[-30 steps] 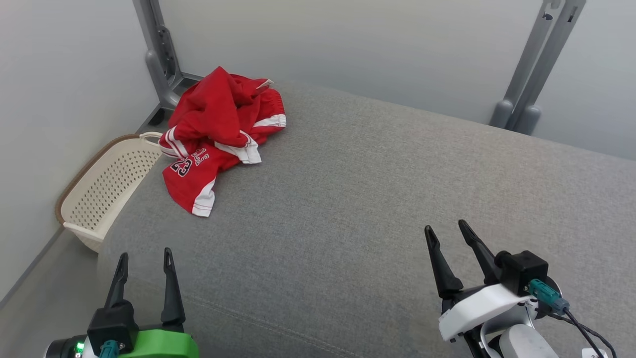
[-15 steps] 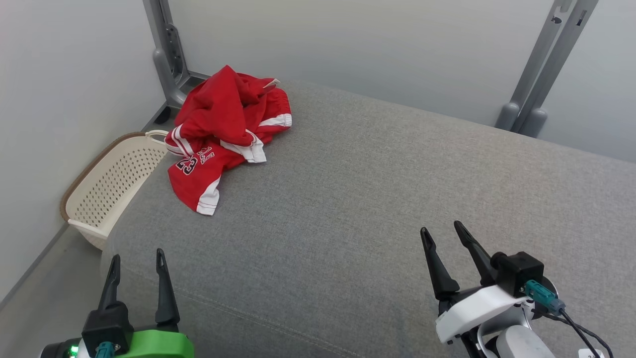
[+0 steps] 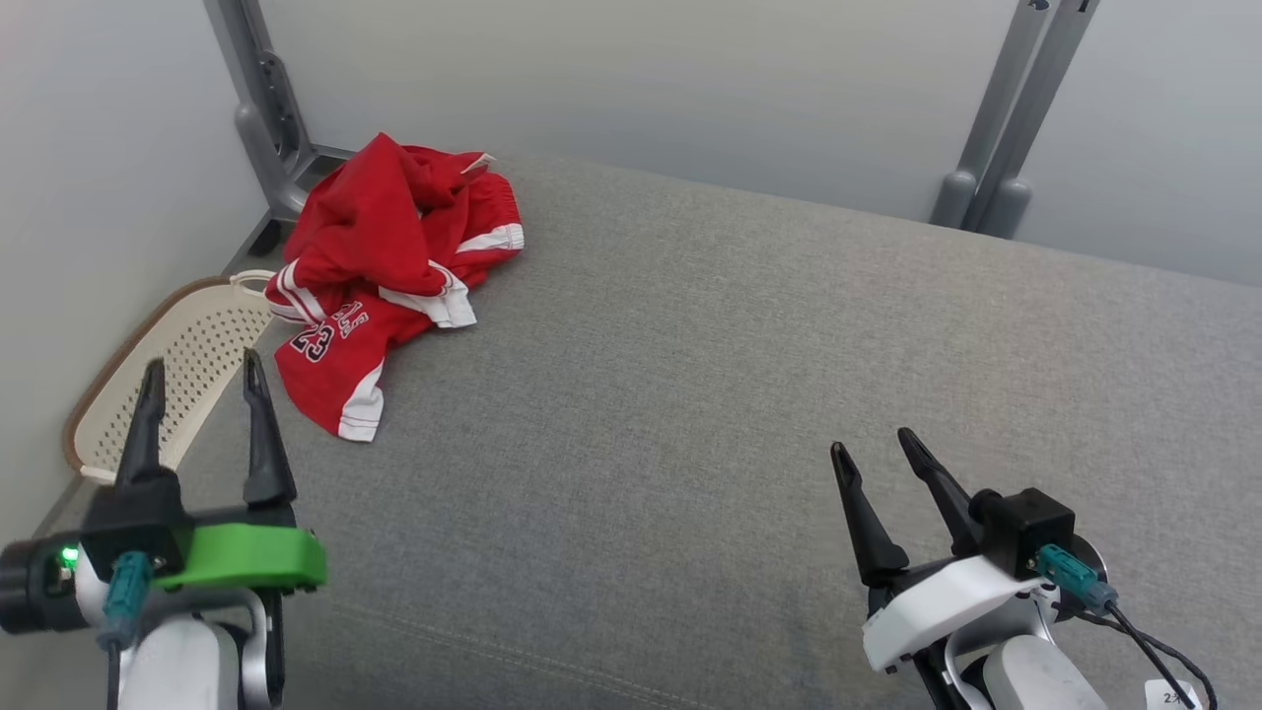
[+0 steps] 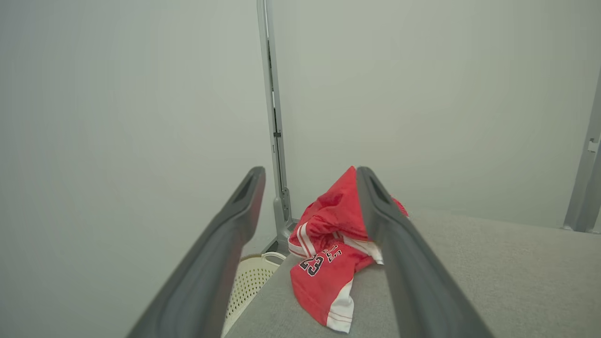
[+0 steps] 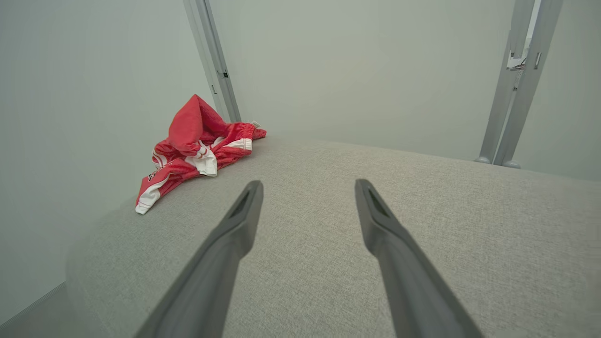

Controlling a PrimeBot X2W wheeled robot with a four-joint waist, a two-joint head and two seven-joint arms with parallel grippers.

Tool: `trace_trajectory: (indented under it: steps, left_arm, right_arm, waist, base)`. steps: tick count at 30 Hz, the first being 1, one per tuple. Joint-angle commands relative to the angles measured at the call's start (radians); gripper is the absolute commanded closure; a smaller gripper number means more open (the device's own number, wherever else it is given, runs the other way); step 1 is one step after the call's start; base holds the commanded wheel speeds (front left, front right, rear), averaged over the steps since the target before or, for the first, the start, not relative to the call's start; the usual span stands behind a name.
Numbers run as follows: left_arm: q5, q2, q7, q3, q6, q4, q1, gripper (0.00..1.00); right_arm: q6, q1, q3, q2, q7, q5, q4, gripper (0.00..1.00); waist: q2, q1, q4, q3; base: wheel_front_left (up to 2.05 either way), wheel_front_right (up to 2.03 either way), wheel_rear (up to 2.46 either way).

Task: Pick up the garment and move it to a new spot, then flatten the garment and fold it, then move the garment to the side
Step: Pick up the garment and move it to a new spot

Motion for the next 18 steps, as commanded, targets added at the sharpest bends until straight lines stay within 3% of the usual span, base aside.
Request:
trace_trajectory:
  steps: [1, 18]
  left_arm:
    - [-0.014, 0.01, 0.003, 0.007, -0.011, 0.017, -0.053, 0.0]
    - [-0.079, 0.134, 0.037, 0.058, -0.076, 0.296, -0.438, 0.0]
  right_arm:
    - [0.0, -0.016, -0.003, -0.005, 0.005, -0.011, -0.007, 0.0]
    - [0.0, -0.069, 0.003, -0.005, 0.033, -0.041, -0.053, 0.0]
  waist:
    - [0.0, 0.0, -0.035, 0.022]
    - [0.0, 0.0, -0.215, 0.142]
  base:
    - [0.0, 0.0, 0.0]
    - [0.0, 0.0, 0.0]
